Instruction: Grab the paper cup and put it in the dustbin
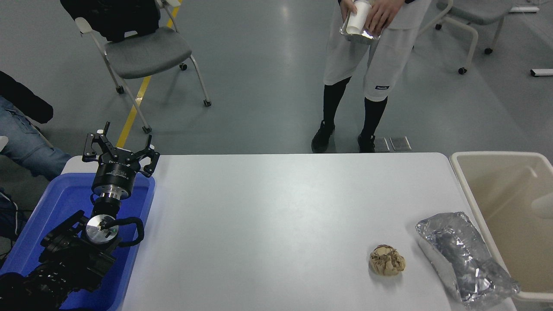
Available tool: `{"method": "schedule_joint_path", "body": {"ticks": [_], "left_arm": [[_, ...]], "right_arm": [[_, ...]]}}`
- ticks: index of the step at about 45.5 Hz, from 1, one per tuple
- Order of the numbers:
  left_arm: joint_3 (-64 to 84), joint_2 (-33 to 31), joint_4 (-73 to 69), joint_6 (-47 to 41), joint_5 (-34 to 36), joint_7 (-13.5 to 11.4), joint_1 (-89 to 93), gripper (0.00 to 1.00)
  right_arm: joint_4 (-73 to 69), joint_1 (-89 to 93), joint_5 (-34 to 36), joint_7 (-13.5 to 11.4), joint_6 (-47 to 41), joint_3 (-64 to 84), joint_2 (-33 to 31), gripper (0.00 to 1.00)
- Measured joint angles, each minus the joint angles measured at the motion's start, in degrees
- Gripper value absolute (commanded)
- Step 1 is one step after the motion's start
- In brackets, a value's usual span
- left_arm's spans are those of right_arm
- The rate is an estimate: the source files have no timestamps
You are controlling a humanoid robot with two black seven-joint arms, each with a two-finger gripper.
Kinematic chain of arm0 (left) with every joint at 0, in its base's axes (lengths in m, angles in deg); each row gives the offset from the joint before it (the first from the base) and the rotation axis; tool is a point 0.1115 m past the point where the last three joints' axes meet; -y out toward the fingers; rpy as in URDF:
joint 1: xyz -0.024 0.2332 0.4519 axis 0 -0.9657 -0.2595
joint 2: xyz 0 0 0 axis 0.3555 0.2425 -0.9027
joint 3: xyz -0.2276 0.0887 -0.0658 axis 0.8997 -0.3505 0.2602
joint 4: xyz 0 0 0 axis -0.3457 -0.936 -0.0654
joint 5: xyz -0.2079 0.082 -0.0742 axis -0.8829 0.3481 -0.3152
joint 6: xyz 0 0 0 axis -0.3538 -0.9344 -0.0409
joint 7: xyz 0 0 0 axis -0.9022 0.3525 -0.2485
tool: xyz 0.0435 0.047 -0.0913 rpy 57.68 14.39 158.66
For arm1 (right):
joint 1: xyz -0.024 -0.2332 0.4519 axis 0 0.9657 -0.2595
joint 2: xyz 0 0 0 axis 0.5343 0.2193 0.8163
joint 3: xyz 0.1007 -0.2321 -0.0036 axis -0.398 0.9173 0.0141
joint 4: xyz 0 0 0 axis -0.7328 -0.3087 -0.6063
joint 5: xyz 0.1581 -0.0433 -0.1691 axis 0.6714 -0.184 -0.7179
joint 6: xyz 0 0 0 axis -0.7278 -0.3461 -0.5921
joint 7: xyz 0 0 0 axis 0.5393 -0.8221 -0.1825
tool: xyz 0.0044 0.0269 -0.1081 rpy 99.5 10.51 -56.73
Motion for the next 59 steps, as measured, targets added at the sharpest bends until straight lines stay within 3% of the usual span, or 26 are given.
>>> {"method": "schedule_joint_path", "body": {"ticks": [6,9,12,15,16,17,59], "left_arm": [[0.0,0.0,0.0,0.0,0.0,0.0,0.0,0.99],[0.0,0.0,0.0,0.0,0.0,0.0,0.0,0.99],[0.0,0.0,0.0,0.0,0.0,0.0,0.0,0.99],[0.0,0.0,0.0,0.0,0.0,0.0,0.0,0.99],[0.0,0.0,0.0,0.0,0.0,0.0,0.0,0.99],[0.0,0.0,0.0,0.0,0.0,0.0,0.0,0.99],[0.0,0.0,0.0,0.0,0.0,0.0,0.0,0.99]], "right_arm": [[0.3,0.5,0.0,-0.8,1.0,-0.1,0.6,0.02],[0.5,0.6,0.1,-1.1,1.4,-0.1,0.8,0.22],[0.5,0.7,0.1,-1.3,1.6,0.1,0.9,0.51],[0.5,0.8,0.1,-1.4,1.8,0.2,1.0,0.62],[0.6,0.8,0.0,-1.4,1.8,0.2,1.1,0.74],[0.6,0.8,0.0,-1.4,1.9,0.2,1.1,1.00],[0.5,-3.4,-0.9,-1.8,0.4,0.9,1.6,1.00]]}}
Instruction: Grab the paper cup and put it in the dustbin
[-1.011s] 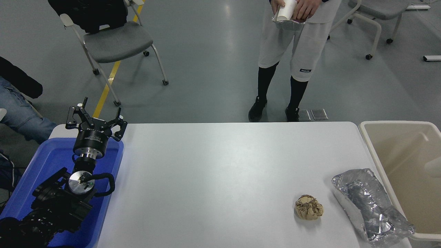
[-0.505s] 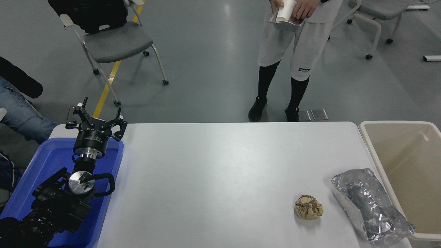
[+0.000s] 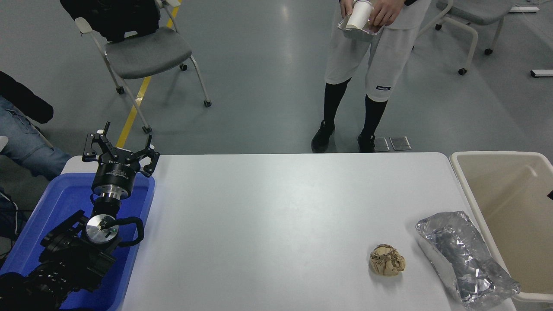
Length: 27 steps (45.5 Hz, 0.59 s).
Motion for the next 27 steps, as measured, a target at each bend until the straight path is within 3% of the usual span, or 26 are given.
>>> {"method": "schedule_joint_path", "body": {"ticks": [19,27], "left_arm": [[0.0,0.0,0.0,0.0,0.0,0.0,0.0,0.99],[0.0,0.0,0.0,0.1,0.0,0.0,0.0,0.99]], "right_arm": [[-1.4,-9.5,-4.4,-0.2,-12.9,3.1,-1.6,1.00],[-6.6,-15.8,-8.6,-2.4,-16.9,3.4,-4.5,1.00]]}}
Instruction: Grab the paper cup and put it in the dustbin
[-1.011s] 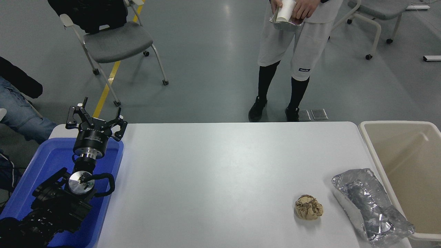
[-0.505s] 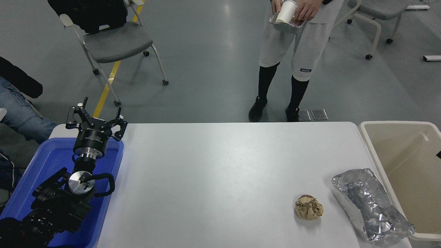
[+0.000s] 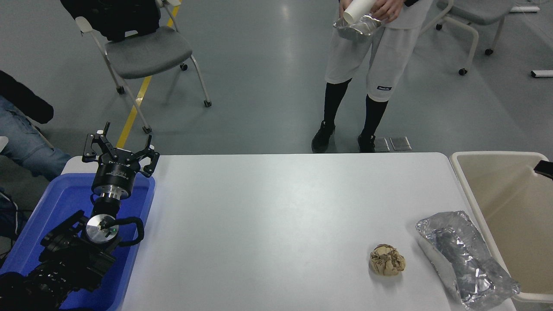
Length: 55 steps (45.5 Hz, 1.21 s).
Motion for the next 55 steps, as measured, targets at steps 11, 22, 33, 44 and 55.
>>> {"method": "schedule_joint_path", "body": {"ticks": [11,22,33,44,55], "left_arm": [[0.0,0.0,0.0,0.1,0.0,0.0,0.0,0.99],[0.0,0.0,0.0,0.1,0.0,0.0,0.0,0.99],[0.0,0.0,0.0,0.1,0.0,0.0,0.0,0.99],[0.0,0.0,0.0,0.1,0.0,0.0,0.0,0.99],[0.0,0.0,0.0,0.1,0.1,0.0,0.0,0.99]], "right_arm": [[-11.5,-9.8,-5.7,-4.0,-2.1,0.2,-4.3,1.00],[-23.5,-19.3,-8.9,-5.6,-3.8,3.3,-6.9,1.00],[-33.7,-29.5,-9.6,-6.2,-8.1,9.5,-6.5,1.00],[-39.2,-38.0,-9.8,-6.3,-15.9,16.7,-2.9,1.00],[-42.3,-50.2,-9.7,-6.3,-20.8,25.1,4.0,1.00]]}}
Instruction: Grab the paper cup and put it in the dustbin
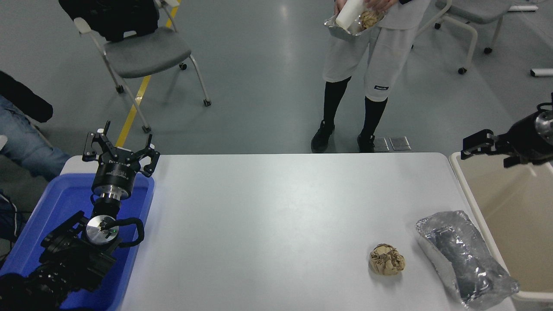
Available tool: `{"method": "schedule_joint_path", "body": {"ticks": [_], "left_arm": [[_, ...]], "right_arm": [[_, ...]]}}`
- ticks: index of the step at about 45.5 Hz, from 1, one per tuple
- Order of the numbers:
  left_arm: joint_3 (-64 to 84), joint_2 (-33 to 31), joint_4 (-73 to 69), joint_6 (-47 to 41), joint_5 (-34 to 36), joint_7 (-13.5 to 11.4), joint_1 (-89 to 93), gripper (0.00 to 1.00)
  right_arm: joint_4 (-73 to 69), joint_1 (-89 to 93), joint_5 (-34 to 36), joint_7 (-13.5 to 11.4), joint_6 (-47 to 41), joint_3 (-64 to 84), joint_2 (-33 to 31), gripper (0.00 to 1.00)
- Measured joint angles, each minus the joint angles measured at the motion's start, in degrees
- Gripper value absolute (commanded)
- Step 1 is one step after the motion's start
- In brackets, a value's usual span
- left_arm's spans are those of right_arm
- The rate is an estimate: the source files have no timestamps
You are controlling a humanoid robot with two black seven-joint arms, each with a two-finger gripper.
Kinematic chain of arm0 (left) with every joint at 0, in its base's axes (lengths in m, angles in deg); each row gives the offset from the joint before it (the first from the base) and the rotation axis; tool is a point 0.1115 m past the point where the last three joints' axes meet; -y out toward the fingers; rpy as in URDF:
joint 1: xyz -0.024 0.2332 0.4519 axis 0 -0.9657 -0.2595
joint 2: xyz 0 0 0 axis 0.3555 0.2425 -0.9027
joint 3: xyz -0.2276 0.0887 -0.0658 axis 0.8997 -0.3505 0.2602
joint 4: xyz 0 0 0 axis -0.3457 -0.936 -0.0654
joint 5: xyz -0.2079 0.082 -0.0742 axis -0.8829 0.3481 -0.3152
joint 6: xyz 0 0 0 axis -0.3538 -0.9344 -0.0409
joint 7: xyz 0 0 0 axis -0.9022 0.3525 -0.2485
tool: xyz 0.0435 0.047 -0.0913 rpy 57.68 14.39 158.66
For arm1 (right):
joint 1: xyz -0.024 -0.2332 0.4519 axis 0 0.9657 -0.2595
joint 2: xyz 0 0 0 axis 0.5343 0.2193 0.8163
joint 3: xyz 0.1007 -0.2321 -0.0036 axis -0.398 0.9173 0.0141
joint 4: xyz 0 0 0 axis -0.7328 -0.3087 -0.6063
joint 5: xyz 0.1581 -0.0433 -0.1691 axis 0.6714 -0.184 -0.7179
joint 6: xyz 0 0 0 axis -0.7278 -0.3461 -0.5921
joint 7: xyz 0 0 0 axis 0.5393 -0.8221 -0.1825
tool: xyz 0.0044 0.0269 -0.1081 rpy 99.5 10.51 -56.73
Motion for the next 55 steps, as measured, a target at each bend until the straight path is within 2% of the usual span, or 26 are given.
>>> {"method": "schedule_joint_path", "body": {"ticks": [12,25,55], "left_arm": [[0.0,0.0,0.0,0.0,0.0,0.0,0.0,0.99],[0.0,0.0,0.0,0.0,0.0,0.1,0.0,0.99],[0.0,0.0,0.0,-0.1,0.0,0.1,0.0,0.99]], "right_arm": [[-2.8,-8.6,-0.2,0.0,-4.0,5.8,8.0,1.00],[-5.1,-12.0,0.1,0.1,-5.2,4.7,13.5,1.00],[-5.6,-14.4,4.9,0.1,-5.6,4.3,17.9,1.00]]}}
